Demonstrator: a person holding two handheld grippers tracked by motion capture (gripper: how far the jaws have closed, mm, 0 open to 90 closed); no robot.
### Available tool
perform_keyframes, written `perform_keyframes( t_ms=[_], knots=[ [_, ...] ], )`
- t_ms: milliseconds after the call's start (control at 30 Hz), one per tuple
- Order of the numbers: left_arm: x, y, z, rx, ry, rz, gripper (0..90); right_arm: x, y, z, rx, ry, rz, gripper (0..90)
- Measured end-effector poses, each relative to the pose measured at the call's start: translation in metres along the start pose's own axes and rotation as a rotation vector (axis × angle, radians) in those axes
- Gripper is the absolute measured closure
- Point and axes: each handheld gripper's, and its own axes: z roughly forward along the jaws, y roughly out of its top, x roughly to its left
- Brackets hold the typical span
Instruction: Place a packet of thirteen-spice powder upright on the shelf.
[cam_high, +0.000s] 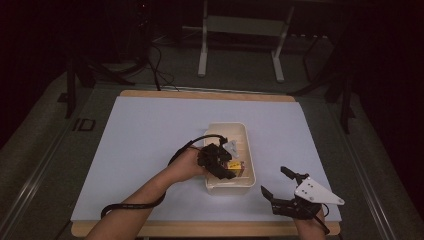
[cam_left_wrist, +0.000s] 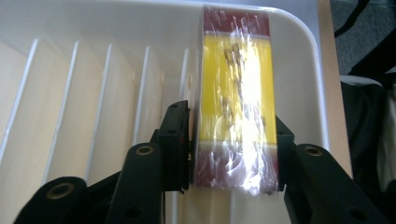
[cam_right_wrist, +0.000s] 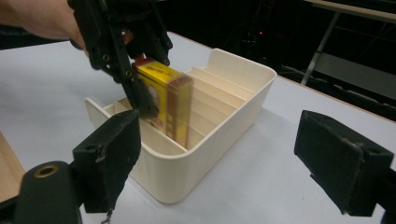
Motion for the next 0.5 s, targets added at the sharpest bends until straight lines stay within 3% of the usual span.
perform_keyframes(
  t_ms=[333,500],
  knots=[
    [0.001,-0.01,-0.014,-0.101,0.015,-0.029,58.3,0.0,0.0,0.001,0.004,0.0,0.001,14.6],
    [0.0,-0.012,-0.026,-0.111,0.021,-0.027,58.3,0.0,0.0,0.001,0.003,0.0,-0.002,14.6]
  ],
)
